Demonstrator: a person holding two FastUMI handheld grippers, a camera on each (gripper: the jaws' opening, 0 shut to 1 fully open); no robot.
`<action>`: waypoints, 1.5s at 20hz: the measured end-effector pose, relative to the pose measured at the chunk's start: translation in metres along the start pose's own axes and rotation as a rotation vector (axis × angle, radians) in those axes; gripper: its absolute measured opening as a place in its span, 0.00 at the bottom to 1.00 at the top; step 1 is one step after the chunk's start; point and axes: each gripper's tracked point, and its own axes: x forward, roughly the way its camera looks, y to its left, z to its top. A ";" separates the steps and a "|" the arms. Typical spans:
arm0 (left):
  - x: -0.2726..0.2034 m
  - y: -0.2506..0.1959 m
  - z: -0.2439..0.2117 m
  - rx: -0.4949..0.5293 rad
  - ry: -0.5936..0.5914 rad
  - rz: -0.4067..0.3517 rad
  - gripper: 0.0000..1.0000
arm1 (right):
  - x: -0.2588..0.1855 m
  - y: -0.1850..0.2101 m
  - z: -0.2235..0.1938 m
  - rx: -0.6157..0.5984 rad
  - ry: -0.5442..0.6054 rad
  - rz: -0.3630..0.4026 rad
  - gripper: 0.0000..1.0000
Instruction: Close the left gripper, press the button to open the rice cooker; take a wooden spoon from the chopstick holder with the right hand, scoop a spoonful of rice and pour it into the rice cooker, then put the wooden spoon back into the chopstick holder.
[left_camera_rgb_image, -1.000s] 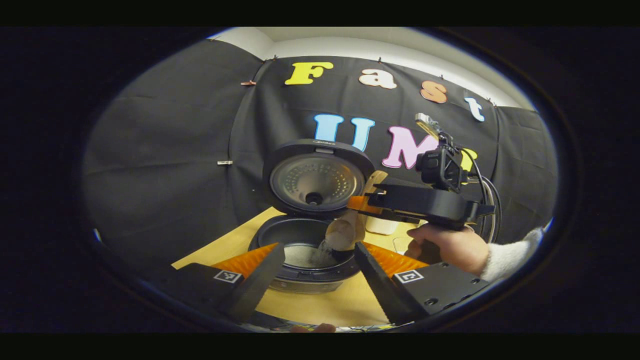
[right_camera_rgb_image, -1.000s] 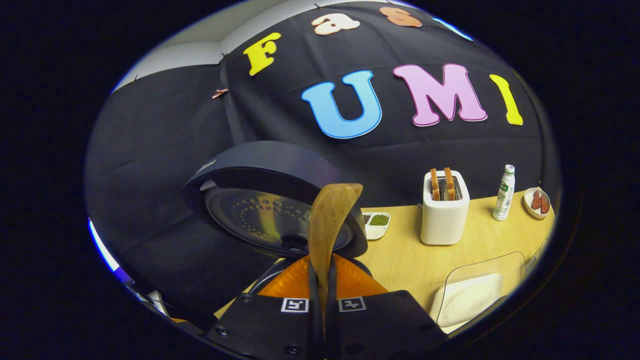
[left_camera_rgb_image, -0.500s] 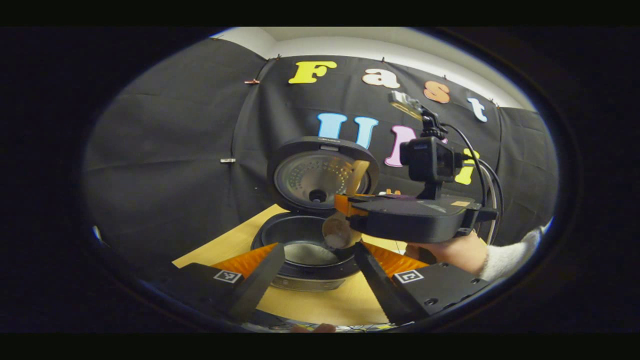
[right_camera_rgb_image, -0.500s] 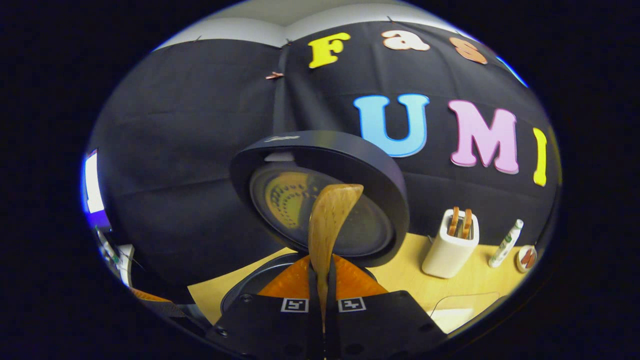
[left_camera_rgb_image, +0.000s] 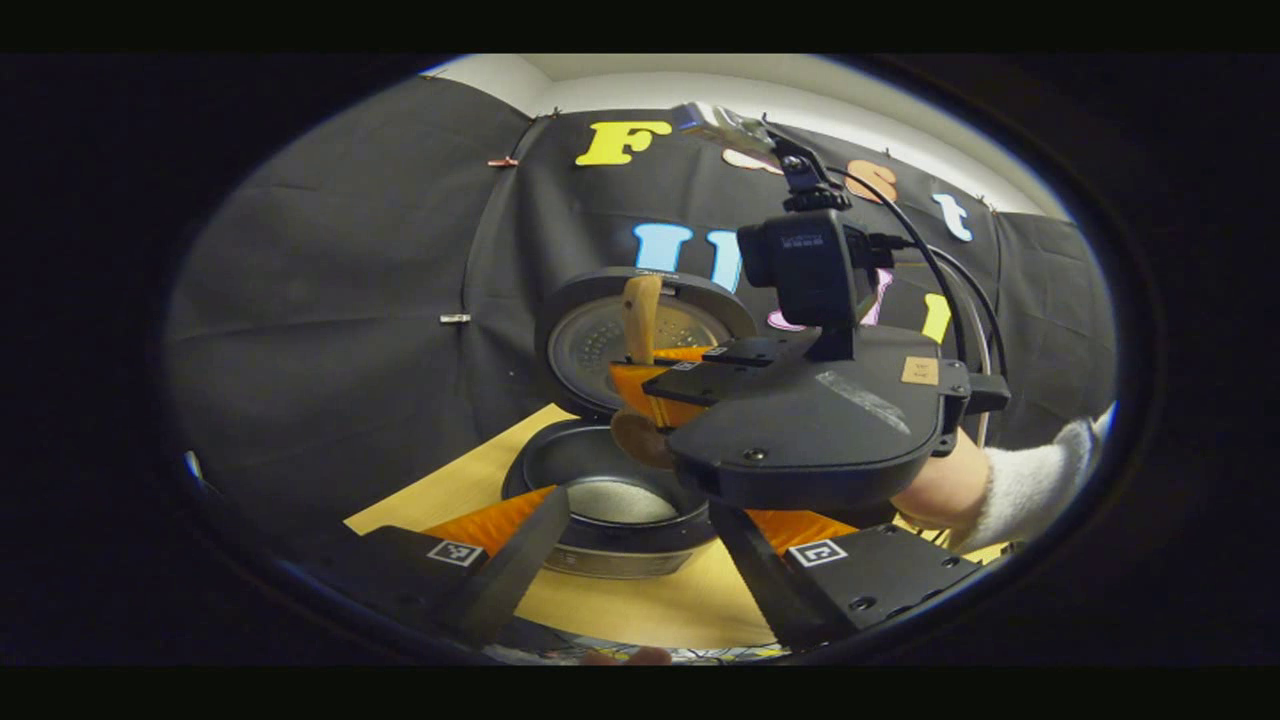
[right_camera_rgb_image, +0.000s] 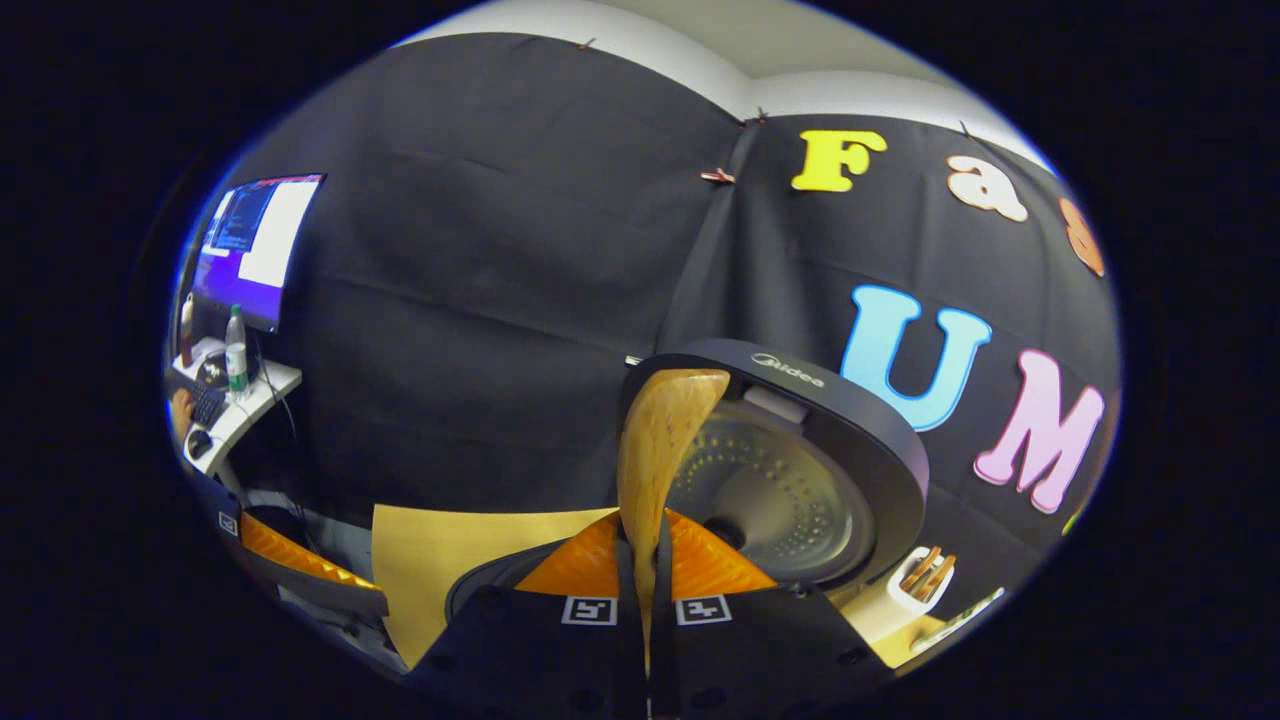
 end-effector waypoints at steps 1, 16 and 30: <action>0.000 0.000 0.000 0.001 0.002 0.001 0.95 | 0.001 0.001 0.000 -0.026 -0.004 0.007 0.07; 0.000 -0.013 0.005 0.030 -0.011 -0.019 0.92 | -0.056 -0.072 0.011 0.554 -0.069 -0.181 0.07; 0.010 -0.040 0.011 0.076 -0.008 -0.058 0.95 | -0.218 -0.253 -0.057 0.846 -0.132 -0.548 0.06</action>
